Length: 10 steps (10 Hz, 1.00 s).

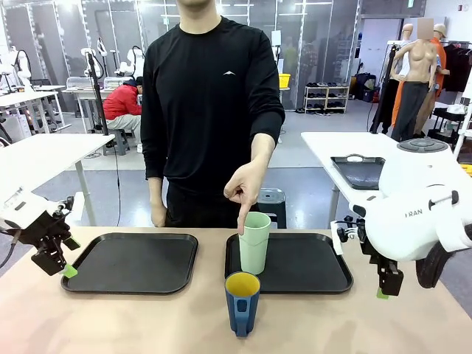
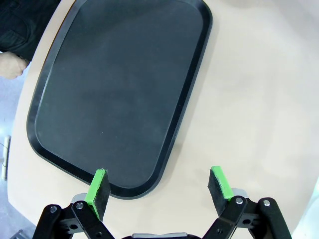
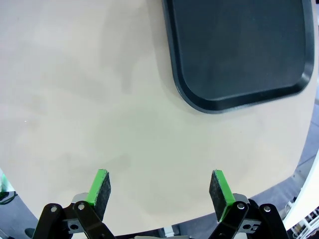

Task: Sort and store the cups by type.
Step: Pick up the Handle plastic cup and place it into the empty Flat Tray.

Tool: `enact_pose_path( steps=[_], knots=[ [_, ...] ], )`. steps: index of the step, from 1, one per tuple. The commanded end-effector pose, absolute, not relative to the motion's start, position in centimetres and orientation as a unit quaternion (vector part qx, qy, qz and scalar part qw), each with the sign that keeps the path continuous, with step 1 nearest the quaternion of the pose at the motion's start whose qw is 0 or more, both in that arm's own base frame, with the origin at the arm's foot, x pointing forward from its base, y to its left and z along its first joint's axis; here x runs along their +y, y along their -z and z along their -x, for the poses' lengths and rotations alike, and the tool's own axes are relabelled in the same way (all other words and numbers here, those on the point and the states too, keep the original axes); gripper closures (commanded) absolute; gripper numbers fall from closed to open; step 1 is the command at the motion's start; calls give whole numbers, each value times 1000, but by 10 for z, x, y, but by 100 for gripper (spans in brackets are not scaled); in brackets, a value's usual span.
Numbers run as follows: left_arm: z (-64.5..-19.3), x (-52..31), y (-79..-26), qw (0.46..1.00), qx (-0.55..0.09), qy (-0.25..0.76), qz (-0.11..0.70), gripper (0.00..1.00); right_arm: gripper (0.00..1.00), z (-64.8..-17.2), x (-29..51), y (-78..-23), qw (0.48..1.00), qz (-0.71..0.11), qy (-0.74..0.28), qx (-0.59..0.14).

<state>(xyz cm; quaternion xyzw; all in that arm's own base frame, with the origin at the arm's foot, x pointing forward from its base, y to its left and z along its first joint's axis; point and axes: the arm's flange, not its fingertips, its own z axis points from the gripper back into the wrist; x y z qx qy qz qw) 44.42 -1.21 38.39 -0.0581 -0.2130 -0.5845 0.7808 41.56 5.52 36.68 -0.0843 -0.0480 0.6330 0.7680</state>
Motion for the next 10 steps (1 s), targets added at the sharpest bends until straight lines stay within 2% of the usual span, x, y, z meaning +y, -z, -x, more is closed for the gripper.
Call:
enact_pose_path(
  steps=[1,3,5,6,10],
  knots=[
    [-445,-12,-381,782,-220,580,55,0,0,-419,54,-346,729,48,-680,-68],
    [-445,-12,-381,782,-220,580,55,0,0,-404,49,-332,678,-23,-725,-115],
    [-445,-12,-381,782,-220,580,55,0,0,-397,48,-318,659,-95,-723,-183],
    [-445,-12,-381,782,-220,580,55,0,0,-391,51,-312,634,-137,-732,-211],
    [-445,-12,-381,782,-220,580,55,0,0,-384,66,-299,597,-242,-707,-292]
  ],
)
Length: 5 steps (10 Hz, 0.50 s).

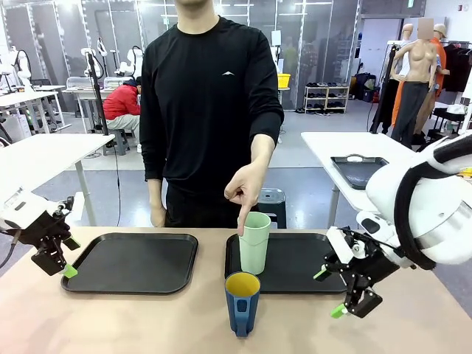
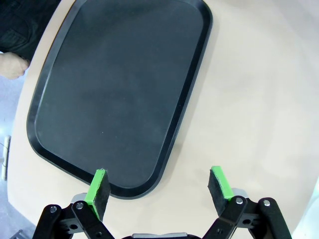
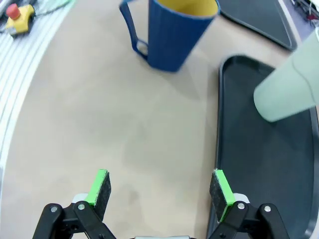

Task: Sort and store the cups by type.
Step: Pick up the Handle plastic cup and place it into the empty Flat Tray.

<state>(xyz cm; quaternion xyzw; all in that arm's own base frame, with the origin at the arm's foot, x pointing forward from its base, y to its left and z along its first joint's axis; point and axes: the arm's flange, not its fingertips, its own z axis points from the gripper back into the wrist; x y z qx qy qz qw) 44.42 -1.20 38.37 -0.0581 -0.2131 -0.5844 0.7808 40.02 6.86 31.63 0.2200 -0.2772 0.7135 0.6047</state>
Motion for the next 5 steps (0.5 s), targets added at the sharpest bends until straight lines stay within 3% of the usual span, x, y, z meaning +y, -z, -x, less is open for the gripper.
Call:
enact_pose_path(
  steps=[1,5],
  knots=[
    [-445,-12,-381,782,-220,580,55,0,0,-387,70,-294,599,-258,-688,-319],
    [-445,-12,-381,782,-220,580,55,0,0,-396,79,-283,596,-296,-647,-372]
  ],
)
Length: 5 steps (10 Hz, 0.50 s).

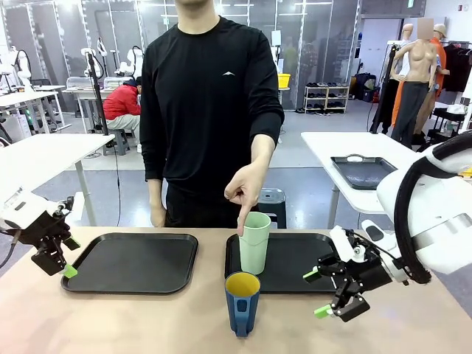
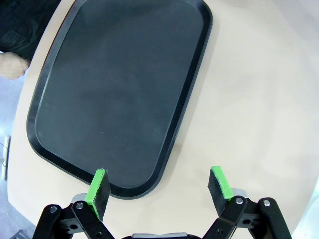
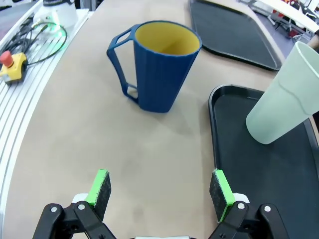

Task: Sort and store the cups by type.
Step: Pick up the Handle plastic cup and place it into the empty Flat Tray.

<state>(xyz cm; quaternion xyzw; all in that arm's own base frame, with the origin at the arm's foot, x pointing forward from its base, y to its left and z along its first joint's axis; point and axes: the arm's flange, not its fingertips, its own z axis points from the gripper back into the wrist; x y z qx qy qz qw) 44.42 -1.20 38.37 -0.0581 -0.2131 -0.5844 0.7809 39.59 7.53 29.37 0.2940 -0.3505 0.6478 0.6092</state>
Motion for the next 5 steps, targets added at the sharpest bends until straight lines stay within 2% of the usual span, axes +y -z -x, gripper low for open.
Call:
enact_pose_path(
  steps=[1,2,5],
  knots=[
    [-445,-12,-381,782,-220,580,55,0,0,-398,81,-284,594,-297,-649,-372],
    [-445,-12,-381,782,-220,580,55,0,0,-399,84,-286,581,-313,-648,-381],
    [-445,-12,-381,782,-220,580,55,0,0,-396,81,-291,601,-305,-644,-363]
  ],
)
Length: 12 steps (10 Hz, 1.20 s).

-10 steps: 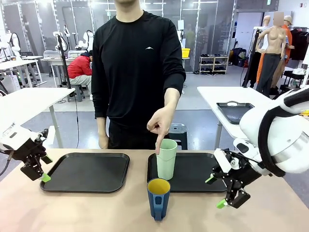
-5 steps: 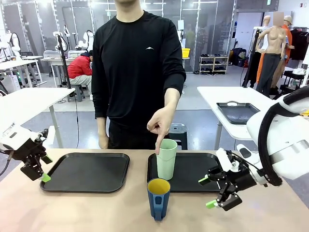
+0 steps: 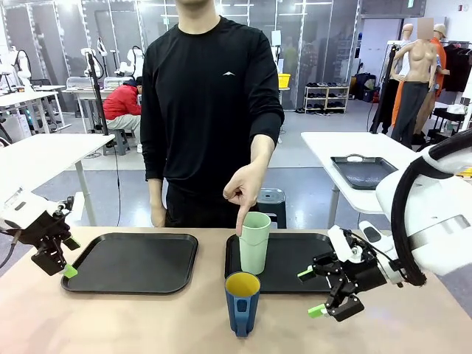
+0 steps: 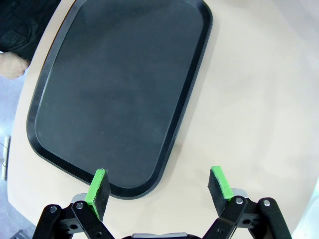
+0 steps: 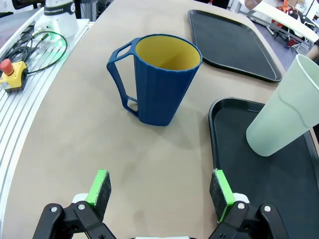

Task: Sort and store the cups by type.
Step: Pick up the Handle plastic cup and place it into the empty Flat Tray.

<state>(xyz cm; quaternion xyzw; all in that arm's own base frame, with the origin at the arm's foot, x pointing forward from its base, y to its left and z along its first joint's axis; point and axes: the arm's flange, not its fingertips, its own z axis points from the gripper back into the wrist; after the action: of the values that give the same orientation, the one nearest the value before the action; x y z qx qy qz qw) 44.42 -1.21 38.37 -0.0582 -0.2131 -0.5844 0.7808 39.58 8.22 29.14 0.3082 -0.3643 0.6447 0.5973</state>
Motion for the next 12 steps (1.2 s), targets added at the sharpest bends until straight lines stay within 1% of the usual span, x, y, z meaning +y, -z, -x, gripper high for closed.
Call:
enact_pose_path(
  steps=[1,3,4,7,9,12],
  knots=[
    [-445,-12,-381,782,-220,580,55,0,0,-396,81,-291,601,-305,-644,-363],
    [-445,-12,-381,782,-220,580,55,0,0,-396,81,-291,599,-308,-644,-364],
    [-445,-12,-381,782,-220,580,55,0,0,-398,87,-284,583,-330,-646,-367],
    [-445,-12,-381,782,-220,580,55,0,0,-402,107,-261,551,-362,-631,-409],
    [-445,-12,-381,782,-220,580,55,0,0,-406,119,-252,551,-368,-623,-416],
    [-445,-12,-381,782,-220,580,55,0,0,-414,147,-242,537,-383,-624,-418]
  ],
)
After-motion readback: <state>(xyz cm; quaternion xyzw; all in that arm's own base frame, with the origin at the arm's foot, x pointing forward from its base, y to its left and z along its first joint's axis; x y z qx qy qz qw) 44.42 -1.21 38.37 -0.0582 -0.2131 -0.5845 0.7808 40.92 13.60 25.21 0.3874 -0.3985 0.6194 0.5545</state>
